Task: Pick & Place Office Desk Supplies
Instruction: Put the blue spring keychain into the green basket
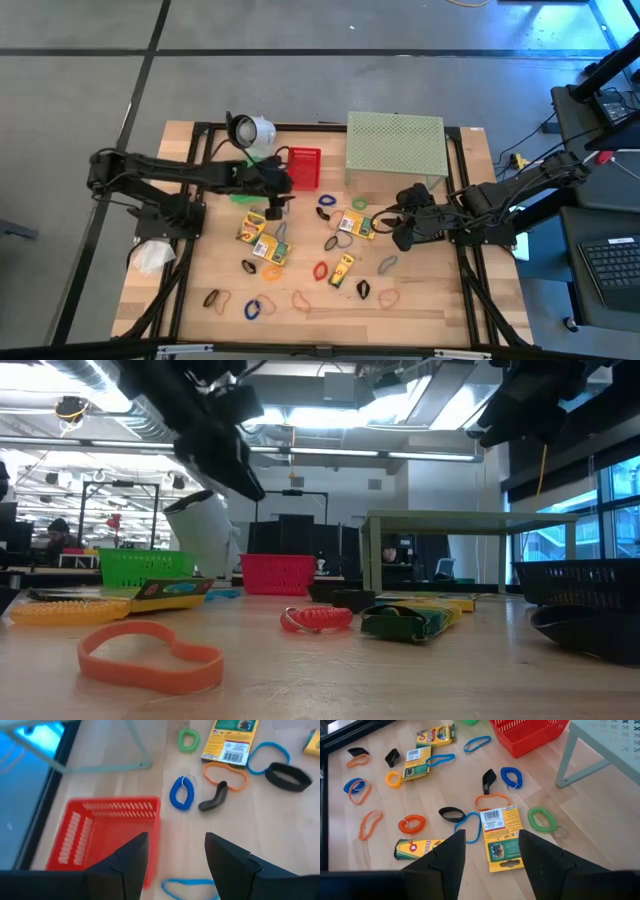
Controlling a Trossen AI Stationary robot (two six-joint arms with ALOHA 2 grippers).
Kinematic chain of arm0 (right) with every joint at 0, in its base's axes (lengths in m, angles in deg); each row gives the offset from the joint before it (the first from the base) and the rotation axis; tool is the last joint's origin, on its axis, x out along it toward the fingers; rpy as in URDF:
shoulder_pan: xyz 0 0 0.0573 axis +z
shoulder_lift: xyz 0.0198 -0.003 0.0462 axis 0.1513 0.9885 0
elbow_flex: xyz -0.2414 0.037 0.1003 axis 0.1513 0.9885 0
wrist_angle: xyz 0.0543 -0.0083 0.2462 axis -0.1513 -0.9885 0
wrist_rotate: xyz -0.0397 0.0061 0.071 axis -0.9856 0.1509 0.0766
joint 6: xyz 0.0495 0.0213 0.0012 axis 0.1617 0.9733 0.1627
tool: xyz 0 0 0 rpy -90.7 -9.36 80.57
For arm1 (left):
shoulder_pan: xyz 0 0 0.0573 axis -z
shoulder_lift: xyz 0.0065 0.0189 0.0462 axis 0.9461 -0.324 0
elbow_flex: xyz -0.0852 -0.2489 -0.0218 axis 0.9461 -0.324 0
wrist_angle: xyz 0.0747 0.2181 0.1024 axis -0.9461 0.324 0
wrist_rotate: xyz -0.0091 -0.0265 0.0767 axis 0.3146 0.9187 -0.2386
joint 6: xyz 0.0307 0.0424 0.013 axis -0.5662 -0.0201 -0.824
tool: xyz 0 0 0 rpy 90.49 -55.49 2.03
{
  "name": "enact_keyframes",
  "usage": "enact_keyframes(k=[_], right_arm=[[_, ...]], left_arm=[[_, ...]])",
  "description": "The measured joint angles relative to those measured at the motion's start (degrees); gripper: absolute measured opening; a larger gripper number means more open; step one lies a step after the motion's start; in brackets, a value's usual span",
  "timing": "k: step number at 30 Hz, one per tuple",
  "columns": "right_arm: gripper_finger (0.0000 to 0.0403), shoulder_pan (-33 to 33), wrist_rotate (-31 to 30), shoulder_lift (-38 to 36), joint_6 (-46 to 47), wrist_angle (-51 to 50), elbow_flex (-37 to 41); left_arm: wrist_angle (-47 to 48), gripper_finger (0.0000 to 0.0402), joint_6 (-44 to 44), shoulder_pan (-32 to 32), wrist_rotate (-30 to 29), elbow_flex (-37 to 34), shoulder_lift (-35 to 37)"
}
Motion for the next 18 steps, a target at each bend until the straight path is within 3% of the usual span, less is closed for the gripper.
enact_keyframes(k=[6,14,18], right_arm=[[0.0184,0.0,0.0,0.0,0.07,0.04,0.0],[0.0184,0.0,0.01,0.0,0.44,0.47,0.0],[0.0184,0.0,0.09,0.0,0.46,0.42,0.0]], left_arm=[[1.22,0.0189,-10.33,0.0,0.21,4.96,-7.48],[14.66,0.0189,-20.12,0.01,1.56,20.55,-20.14],[17.65,0.0189,-19.35,0.24,1.69,27.33,-26.28]])
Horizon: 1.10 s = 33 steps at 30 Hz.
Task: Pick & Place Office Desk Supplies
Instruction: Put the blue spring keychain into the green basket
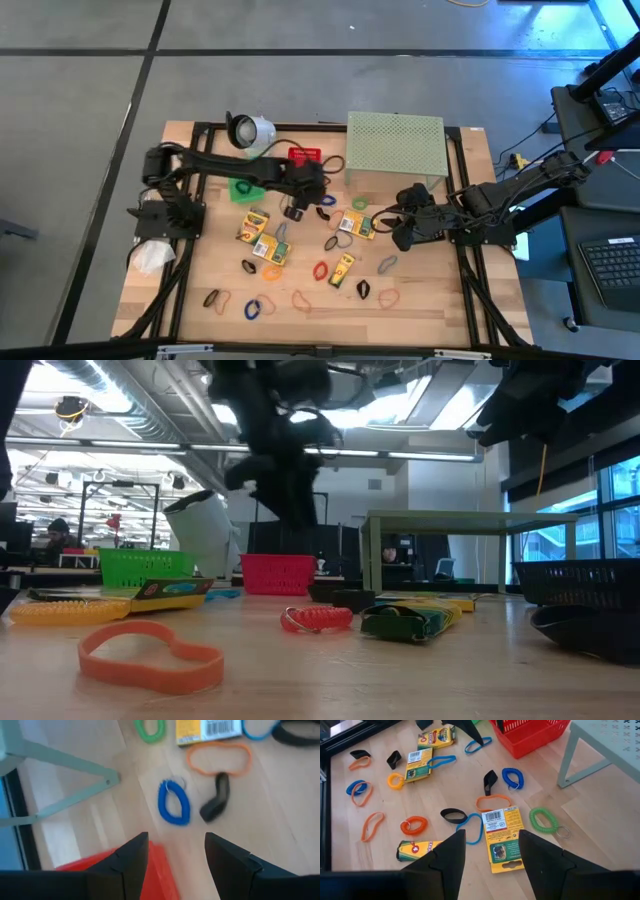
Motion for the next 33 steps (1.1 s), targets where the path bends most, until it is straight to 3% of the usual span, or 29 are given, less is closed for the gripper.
enact_keyframes(k=[13,18,33], right_arm=[[0.0184,0.0,0.38,0.0,0.17,0.04,0.0],[0.0184,0.0,0.38,0.0,0.17,0.28,0.0],[0.0184,0.0,0.38,0.0,-0.22,1.41,0.0]], left_arm=[[1.67,0.0154,6.71,1.73,-0.2,10.19,-14.01],[0.49,0.0156,7.26,1.45,-2.6,10.39,-15.78],[-0.05,0.0153,14.26,-0.42,-0.74,10.43,-16.4]])
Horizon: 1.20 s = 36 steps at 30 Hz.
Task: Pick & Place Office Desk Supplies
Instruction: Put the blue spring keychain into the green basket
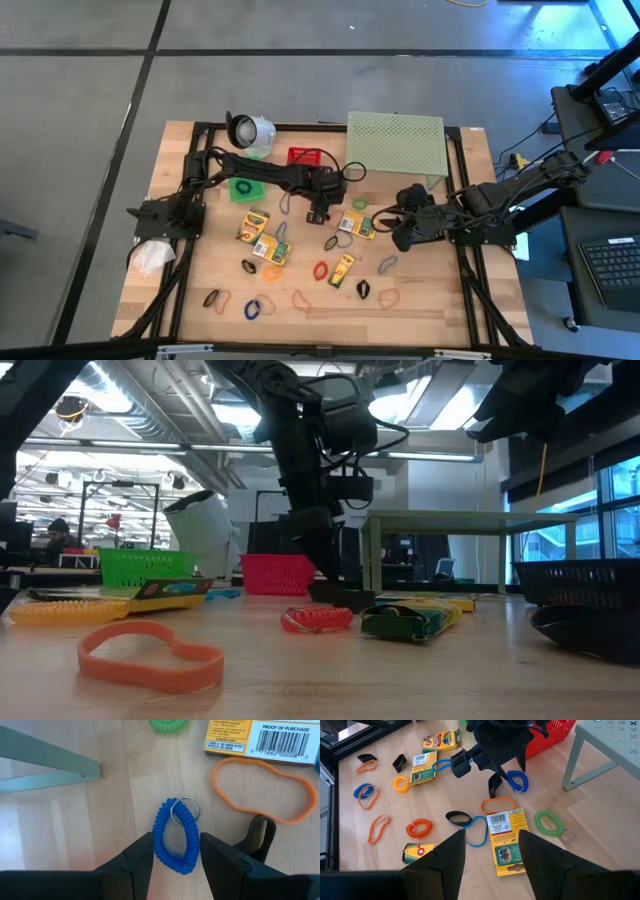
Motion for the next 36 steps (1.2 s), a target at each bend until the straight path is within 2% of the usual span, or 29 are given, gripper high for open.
enact_keyframes(k=[14,17,21,27,36], right_arm=[[0.0184,0.07,1.15,0.0,-0.04,2.0,0.0],[0.0184,0.07,1.14,0.0,-0.02,2.02,0.0],[0.0184,0.07,1.14,0.0,0.06,2.03,0.0],[0.0184,0.07,1.14,0.0,0.22,2.86,0.0],[0.0184,0.07,1.5,0.0,-0.14,3.29,0.0]], left_arm=[[-1.23,0.0147,2.84,-0.22,0.71,-0.02,-3.15],[-0.81,0.0138,3.02,-0.37,2.77,-0.02,-3.16],[0.4,0.0107,4.22,-0.36,4.19,-0.01,-3.15],[1.1,0.0018,6.28,-0.13,3.8,0.0,-3.12],[0.48,0.0005,6.91,0.76,1.09,0.0,-3.1]])
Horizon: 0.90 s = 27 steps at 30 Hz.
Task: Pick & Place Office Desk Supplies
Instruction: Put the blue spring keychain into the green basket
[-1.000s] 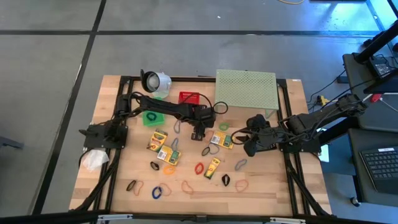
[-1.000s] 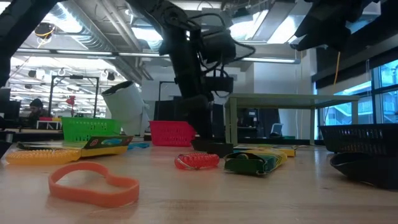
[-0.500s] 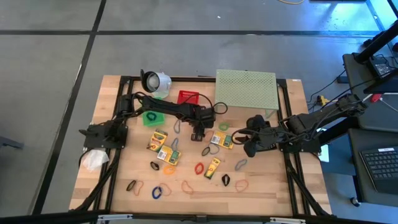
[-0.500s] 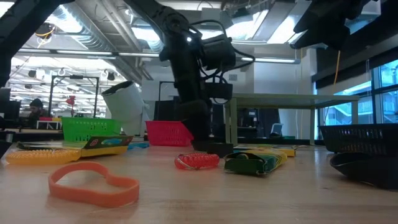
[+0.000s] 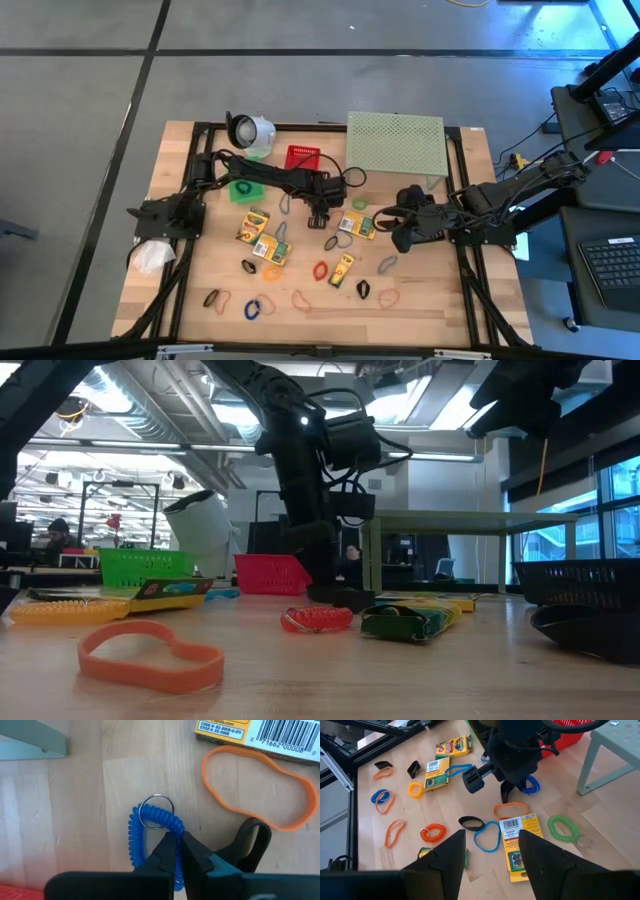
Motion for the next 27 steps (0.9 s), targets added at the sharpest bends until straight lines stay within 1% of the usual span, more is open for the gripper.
enact_keyframes(k=[6,11,14,16,23,27], right_arm=[[0.0184,0.0,0.01,0.0,-0.1,-0.02,0.0],[0.0185,0.0,0.01,0.0,-0.12,0.0,0.0],[0.0185,0.0,0.03,0.0,-0.14,-0.02,0.0],[0.0185,0.0,0.03,0.02,-0.26,-0.02,0.0],[0.0185,0.0,1.09,0.02,-0.08,0.07,0.0],[0.0185,0.0,1.08,0.02,-0.05,0.07,0.0]], left_arm=[[-0.1,0.0004,-0.09,1.04,-1.1,-0.03,0.0],[-0.31,0.0003,-0.46,2.08,-3.25,-0.07,0.45],[1.29,0.0003,-0.56,2.4,-3.25,1.12,1.18],[0.76,0.0003,-0.96,2.71,-3.36,2.62,1.36],[6.66,0.0003,-2.03,2.89,-3.55,8.59,1.4],[10.37,0.0003,-2.46,2.89,-6.15,11.51,1.39]])
